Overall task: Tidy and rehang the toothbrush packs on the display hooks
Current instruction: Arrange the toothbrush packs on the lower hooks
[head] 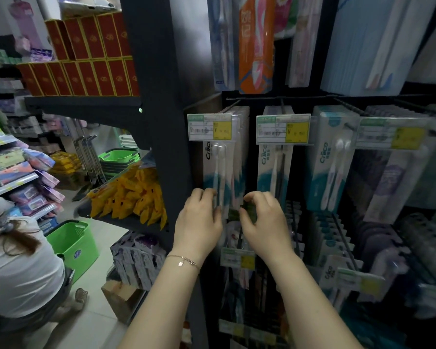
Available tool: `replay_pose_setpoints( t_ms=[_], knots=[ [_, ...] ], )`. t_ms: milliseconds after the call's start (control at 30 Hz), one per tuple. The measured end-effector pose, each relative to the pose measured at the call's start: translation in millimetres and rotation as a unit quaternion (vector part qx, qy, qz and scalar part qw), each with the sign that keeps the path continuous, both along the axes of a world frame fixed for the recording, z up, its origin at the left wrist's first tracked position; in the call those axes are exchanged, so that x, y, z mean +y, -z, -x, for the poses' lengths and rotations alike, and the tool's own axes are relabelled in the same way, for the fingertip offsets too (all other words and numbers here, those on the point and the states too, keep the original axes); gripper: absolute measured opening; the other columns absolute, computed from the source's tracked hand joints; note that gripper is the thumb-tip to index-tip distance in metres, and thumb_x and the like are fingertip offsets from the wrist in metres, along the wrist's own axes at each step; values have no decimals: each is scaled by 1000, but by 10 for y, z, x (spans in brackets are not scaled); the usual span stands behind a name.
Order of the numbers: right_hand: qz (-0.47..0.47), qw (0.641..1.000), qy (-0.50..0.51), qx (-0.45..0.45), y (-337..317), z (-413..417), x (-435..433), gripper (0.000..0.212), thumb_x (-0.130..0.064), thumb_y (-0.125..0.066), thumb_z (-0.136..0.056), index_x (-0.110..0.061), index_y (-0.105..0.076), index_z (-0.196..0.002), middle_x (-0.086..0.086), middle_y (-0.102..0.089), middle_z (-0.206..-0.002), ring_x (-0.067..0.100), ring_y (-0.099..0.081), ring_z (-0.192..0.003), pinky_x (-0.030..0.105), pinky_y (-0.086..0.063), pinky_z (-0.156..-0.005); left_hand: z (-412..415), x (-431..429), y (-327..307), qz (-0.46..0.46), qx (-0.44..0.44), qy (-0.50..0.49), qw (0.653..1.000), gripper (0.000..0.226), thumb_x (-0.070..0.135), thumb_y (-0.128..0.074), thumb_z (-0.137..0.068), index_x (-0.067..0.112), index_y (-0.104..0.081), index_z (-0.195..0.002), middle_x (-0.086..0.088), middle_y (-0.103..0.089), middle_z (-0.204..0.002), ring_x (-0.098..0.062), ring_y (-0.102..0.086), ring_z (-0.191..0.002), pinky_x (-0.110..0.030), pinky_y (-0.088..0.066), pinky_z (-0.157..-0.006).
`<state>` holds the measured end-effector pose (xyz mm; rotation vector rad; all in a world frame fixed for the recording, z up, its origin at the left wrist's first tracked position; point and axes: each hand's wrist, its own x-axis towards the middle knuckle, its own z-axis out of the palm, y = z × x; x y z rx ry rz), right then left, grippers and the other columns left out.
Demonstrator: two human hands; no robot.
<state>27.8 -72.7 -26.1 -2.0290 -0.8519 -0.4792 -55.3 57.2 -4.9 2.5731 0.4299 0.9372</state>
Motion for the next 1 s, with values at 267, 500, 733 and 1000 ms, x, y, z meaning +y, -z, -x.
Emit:
replay_pose_setpoints(
  t_ms=[267,500,733,1000],
  knots=[
    [15,1000,17,11,116,97,-160,20,-24,-62,-91,-20,-57,-110,-5,-51,-102,14,-49,-102,39,-49,-88,81,-28,165,-43,13,3,999,30,20,-61,-93,13,-59,-122,-5,-55,-112,-27,-59,-98,-48,-56,-74],
    [31,999,21,13,161,177,-200,21,-25,-61,-92,-19,-58,-112,-4,-53,-104,17,-50,-102,43,-49,-88,110,-95,224,-61,13,15,998,27,19,-61,-92,11,-60,-118,-6,-56,-110,-28,-60,-97,-49,-55,-72],
    [45,999,4,10,225,255,-202,22,-27,-58,-92,-19,-59,-112,-2,-56,-105,18,-51,-105,43,-49,-87,140,-177,237,-75,8,23,997,27,19,-62,-92,11,-60,-118,-7,-58,-108,-29,-60,-95,-49,-55,-72],
    [49,999,-19,10,297,245,-297,18,-25,-60,-91,-18,-59,-107,-2,-54,-101,18,-51,-100,44,-49,-84,149,-316,319,-76,14,12,997,25,18,-62,-91,11,-60,-116,-7,-58,-106,-30,-60,-91,-49,-54,-69]
  ],
)
